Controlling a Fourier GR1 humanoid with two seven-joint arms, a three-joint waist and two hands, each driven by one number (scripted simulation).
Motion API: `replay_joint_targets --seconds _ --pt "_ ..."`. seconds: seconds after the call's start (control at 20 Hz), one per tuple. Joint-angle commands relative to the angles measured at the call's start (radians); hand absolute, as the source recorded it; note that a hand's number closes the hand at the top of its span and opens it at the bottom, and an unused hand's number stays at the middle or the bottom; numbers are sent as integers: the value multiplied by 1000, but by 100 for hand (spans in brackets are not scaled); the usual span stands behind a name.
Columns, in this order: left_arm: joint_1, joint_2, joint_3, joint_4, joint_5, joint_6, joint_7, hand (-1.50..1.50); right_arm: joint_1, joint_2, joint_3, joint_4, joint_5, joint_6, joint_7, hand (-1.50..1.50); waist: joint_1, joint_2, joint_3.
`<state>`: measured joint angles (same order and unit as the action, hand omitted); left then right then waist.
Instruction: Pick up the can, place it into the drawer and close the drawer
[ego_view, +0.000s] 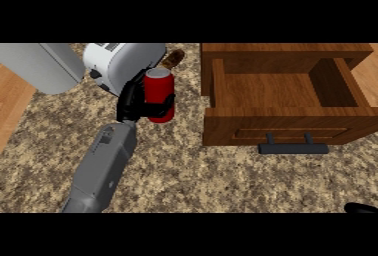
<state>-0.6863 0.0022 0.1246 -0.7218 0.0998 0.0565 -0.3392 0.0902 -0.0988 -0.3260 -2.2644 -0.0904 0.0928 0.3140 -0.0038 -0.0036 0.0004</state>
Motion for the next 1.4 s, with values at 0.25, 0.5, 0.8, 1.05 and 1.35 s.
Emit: replay_joint_targets --seconds 0.25,0.5,0.8,1.05,1.35 --pt "-112 -2 -166 -248 89 143 303 150 46 16 -3 -47 -13 13 7 -150 -5 0 0" --pt "-274 -2 -226 -264 111 258 423 150 -35 11 20 1 26 -24 28 -150 -12 4 0" --pt "-374 -2 -218 -245 70 253 510 150 -34 12 12 -10 29 -26 9 -150 -8 3 0" --pt "-580 -2 -202 -79 95 310 549 150 23 32 30 -55 23 -9 12 -150 -23 6 0" --pt "-728 -2 -252 86 199 359 526 150 -42 -12 6 -32 -4 -6 39 -150 -44 11 1"
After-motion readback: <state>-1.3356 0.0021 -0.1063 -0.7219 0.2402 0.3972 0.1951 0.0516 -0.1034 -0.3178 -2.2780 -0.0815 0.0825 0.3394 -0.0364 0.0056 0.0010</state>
